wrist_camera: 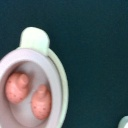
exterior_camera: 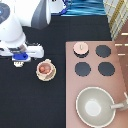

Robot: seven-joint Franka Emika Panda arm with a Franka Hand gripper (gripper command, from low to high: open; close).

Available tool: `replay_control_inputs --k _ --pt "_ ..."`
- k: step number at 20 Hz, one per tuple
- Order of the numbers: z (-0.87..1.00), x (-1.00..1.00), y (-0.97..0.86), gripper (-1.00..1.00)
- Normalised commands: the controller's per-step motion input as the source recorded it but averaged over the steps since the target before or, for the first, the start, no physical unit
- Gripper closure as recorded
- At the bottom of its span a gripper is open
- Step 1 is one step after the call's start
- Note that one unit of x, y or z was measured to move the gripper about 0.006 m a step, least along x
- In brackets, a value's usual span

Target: Take the lid off the pot, put the pot on the plate, and use the tool to push the pot to the front of the table.

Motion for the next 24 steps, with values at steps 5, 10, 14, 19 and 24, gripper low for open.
replay_control_inputs --k 5,10,14,19,24 --pt "0.06 -0.42 -0.79 -1.00" --pt "-0.17 -0.56 -0.69 -1.00" --pt "-0.71 -0.97 -0.33 -1.00" --pt "-0.79 -1.00 -0.09 -1.00" --pt "-0.83 -1.00 0.00 -1.00"
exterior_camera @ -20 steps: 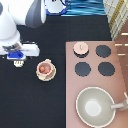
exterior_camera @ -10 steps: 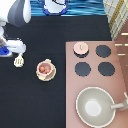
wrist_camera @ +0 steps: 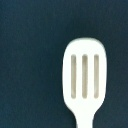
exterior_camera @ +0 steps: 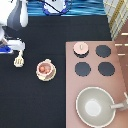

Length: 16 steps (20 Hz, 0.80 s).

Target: Take the lid off the pot, put the pot on the plate, and use the tool to push the pot to the front of the table.

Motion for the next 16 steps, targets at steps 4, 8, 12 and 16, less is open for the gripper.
replay_control_inputs --k 4,8,12,16 --pt "-0.83 -1.00 0.00 -1.00" --pt "-0.61 -0.83 -0.12 -1.00" --pt "-0.51 -0.63 -0.12 -1.00" --pt "-0.35 -0.46 -0.31 -1.00"
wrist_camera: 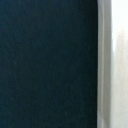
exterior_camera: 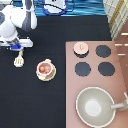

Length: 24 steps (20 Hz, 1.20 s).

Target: Take the lid off the pot, put the pot on the plate, and use the tool to push the pot to the front of the table.

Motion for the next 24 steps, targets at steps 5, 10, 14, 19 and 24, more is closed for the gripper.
replay_control_inputs --k 5,10,14,19,24 --pt "-0.36 -0.39 -0.26 1.00" --pt "-0.27 -0.27 -0.07 1.00" --pt "-0.08 -0.02 0.07 1.00" --pt "0.34 -0.01 0.33 1.00" --pt "0.82 -0.14 0.58 1.00"
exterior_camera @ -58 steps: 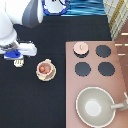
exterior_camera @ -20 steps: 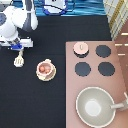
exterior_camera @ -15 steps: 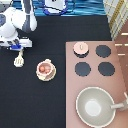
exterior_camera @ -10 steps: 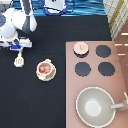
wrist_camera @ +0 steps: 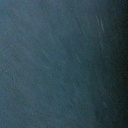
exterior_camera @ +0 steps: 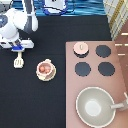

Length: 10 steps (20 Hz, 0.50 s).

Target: Take the lid off the pot, put the pot on the plate, and use the tool to push the pot to the front of the table.

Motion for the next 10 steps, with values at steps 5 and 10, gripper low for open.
replay_control_inputs --k 5,10 --pt "0.64 -0.16 0.69 1.00" --pt "0.57 -0.16 0.69 1.00"
